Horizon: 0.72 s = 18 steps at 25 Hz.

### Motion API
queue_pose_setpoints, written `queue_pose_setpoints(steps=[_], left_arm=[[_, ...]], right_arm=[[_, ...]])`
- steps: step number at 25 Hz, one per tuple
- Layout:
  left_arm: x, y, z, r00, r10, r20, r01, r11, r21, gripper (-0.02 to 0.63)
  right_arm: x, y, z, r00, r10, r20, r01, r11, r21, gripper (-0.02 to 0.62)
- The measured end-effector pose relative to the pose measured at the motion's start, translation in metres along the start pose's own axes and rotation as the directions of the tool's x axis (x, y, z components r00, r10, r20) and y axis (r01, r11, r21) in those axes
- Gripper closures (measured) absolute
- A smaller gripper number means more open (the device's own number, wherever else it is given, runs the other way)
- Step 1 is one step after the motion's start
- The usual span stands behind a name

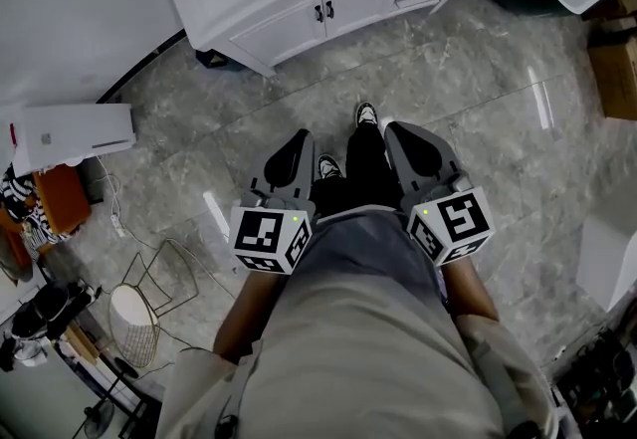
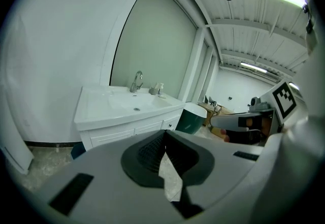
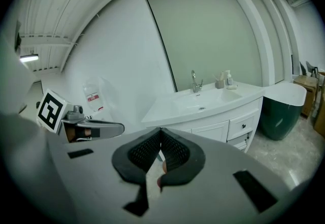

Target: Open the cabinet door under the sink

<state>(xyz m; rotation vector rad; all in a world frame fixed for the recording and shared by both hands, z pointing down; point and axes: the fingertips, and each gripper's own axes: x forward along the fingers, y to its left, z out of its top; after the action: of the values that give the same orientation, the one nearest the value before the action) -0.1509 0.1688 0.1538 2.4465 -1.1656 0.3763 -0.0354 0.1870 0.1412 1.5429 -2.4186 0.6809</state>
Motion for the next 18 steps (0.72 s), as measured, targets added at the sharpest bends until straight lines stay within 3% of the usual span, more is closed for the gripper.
queue_pose_setpoints(steps=[10, 18], left_arm=[[0.085, 0.004, 0.033, 0.999, 0.042, -0.018, -0.043, 0.998, -0.044, 0.606], [0.143, 0.022, 0.039, 0.992, 0.123, -0.033, -0.125, 0.988, -0.090, 0.606]], right_arm=[[0.062, -0.069, 0.034, 0.994, 0.090, -0.057, -0.091, 0.996, -0.022, 0.583], [0.123, -0.116, 0.032, 0.978, 0.170, -0.124, -0.177, 0.983, -0.041, 0.583]])
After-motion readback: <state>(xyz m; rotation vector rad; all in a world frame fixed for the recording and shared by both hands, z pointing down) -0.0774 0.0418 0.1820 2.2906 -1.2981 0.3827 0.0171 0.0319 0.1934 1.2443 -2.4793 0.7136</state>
